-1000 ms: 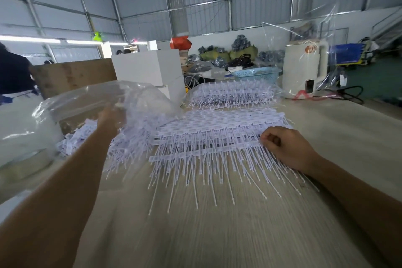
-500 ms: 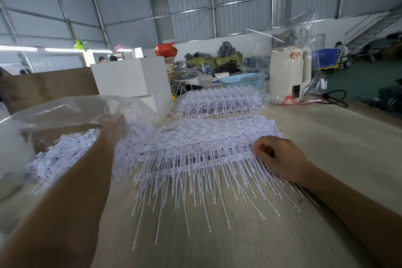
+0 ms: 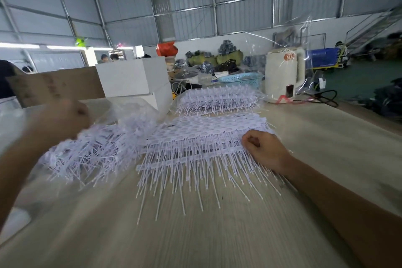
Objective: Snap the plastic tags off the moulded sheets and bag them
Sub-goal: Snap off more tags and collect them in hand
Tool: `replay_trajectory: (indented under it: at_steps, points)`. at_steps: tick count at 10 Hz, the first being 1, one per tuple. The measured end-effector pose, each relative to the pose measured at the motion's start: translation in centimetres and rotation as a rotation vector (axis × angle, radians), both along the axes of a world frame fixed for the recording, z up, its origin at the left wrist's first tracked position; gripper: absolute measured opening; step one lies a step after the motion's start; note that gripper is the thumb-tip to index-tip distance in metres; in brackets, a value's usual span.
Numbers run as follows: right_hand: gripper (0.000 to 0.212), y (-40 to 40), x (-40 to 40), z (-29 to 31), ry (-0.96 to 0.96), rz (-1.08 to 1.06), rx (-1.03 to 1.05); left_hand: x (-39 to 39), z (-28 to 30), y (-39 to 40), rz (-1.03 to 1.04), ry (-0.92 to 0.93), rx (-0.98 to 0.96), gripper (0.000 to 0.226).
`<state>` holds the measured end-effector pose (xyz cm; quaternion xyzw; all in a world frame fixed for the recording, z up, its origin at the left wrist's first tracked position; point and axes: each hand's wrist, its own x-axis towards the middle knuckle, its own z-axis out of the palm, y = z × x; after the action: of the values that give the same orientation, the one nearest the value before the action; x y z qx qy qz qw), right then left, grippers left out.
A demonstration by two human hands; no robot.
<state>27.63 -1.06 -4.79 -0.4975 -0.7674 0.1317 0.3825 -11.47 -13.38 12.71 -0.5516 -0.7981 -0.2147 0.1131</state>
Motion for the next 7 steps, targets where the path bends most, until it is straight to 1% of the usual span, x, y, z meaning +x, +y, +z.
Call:
replay_trajectory:
  at_steps: [1,2,3,4,5,6,7]
  points:
    - [0.017,0.0,-0.2,1.5,0.23,0.081,-0.112,-1.9,2.3,1.2,-0.001,0.022,0.315,0.034]
    - [0.017,-0.1,0.6,3.3,0.445,0.014,-0.128,3.7,3.2,0.8,-0.222,-0.053,0.588,0.029]
    - [0.01,0.8,2.0,3.8,0.284,-0.182,-0.004,11.2,0.8,2.3,-0.486,-0.132,0.449,0.028]
    - [0.029,1.3,2.9,2.9,0.016,-0.276,-0.127,16.0,-4.8,6.6,-0.57,-0.067,0.147,0.028]
    - [0.042,1.5,3.2,1.3,-0.093,-0.323,-0.208,17.4,-10.6,10.6,-0.484,0.022,-0.139,0.047]
    - [0.036,1.9,3.5,0.5,0.014,-0.302,-0.189,16.3,-15.2,13.3,-0.4,0.073,-0.197,0.057]
    - [0.032,2.3,3.9,0.5,0.054,-0.316,-0.16,15.6,-17.0,14.4,-0.397,0.024,-0.055,0.054]
